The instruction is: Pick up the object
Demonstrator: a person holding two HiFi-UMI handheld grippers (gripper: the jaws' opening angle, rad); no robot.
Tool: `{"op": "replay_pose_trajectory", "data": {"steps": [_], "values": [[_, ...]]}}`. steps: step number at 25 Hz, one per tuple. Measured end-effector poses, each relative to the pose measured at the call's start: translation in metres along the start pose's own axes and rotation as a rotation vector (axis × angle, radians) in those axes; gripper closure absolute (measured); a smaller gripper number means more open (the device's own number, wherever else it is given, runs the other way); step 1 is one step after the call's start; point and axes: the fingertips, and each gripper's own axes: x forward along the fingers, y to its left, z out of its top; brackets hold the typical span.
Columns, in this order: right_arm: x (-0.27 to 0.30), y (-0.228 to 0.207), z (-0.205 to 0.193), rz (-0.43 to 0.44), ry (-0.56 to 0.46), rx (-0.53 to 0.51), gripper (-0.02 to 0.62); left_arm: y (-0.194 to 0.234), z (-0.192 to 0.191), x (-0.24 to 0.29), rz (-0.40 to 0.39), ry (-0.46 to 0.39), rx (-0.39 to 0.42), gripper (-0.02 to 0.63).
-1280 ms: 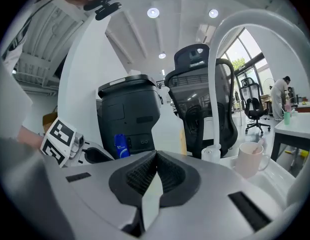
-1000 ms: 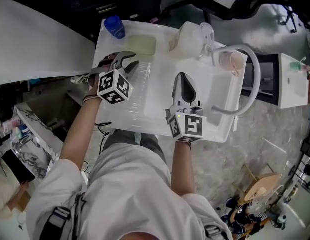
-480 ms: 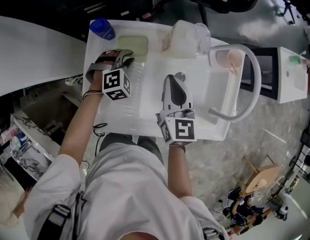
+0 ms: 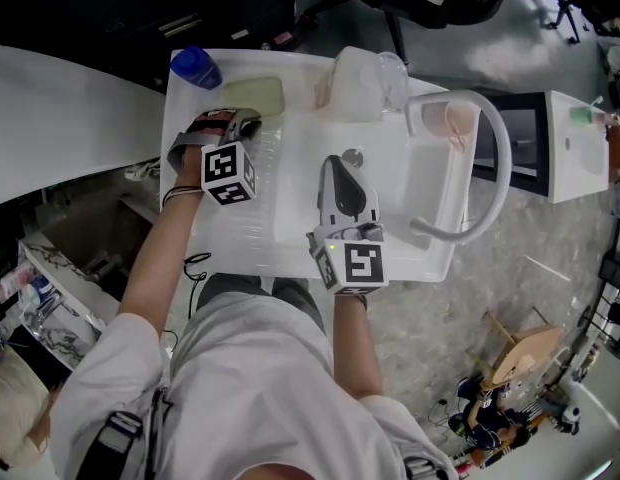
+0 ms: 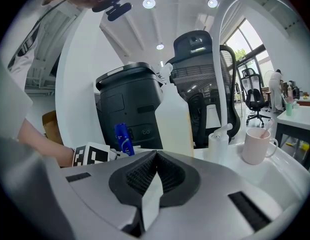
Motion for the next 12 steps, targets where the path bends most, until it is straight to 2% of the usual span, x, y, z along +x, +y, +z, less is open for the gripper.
{"op": "replay_pose_trajectory", "data": {"steps": [7, 12], "values": [[-0.011, 0.003, 0.005, 0.010, -0.002, -0.005, 0.589, 0.003, 0.006, -0.020, 0.024, -0.036, -0.101, 0.552], [-0.023, 0.008, 0.013, 0.027, -0.022, -0.013, 0.589, 0.008, 0.017, -0.043, 0.075, -0.081, -0.182, 0.552]]}}
